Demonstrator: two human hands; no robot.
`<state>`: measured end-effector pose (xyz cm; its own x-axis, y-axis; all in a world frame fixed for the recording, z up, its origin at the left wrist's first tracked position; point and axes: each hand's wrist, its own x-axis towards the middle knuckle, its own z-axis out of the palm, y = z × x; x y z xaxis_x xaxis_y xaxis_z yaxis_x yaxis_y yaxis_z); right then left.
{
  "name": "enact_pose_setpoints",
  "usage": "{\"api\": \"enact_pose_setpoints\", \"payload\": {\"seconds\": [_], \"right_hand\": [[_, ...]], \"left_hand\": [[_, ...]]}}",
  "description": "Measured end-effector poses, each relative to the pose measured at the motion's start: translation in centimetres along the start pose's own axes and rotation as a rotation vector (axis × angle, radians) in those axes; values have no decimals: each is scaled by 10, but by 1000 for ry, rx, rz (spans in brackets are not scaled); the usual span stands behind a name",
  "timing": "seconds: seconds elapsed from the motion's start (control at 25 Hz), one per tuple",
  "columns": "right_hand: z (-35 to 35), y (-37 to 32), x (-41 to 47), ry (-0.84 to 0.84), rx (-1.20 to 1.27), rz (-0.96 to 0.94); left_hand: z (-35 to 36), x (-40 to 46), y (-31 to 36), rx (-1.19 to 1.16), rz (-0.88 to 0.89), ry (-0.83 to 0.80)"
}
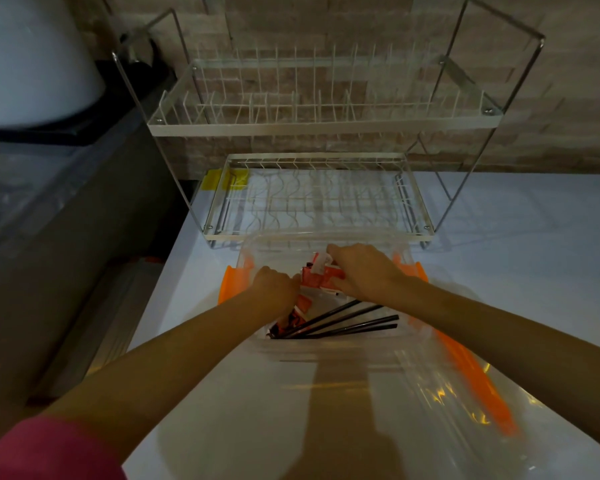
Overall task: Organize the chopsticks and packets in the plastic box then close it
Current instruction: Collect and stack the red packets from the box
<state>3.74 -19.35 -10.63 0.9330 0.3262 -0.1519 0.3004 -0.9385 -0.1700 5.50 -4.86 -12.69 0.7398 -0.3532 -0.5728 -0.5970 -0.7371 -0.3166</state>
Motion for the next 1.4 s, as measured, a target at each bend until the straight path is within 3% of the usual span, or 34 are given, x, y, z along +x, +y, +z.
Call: {"api": "enact_pose_setpoints", "payload": {"seconds": [0.52, 0.76, 0.88, 1.08, 1.4], "right_hand": [[3, 0, -2, -24, 15, -12], [-1, -2, -4, -10, -2, 8], [-2, -4, -5, -23, -11, 18], [-5, -5, -8, 6, 20, 19], [-22, -1, -20, 132, 90, 8]], "left_hand": [[-3, 4, -4, 75, 68, -87], [-1, -7, 5, 185, 98, 49], [-1, -10, 8, 244, 120, 30], [-13, -11, -4, 7, 41, -24], [-21, -16, -8, -33, 75, -30]]}}
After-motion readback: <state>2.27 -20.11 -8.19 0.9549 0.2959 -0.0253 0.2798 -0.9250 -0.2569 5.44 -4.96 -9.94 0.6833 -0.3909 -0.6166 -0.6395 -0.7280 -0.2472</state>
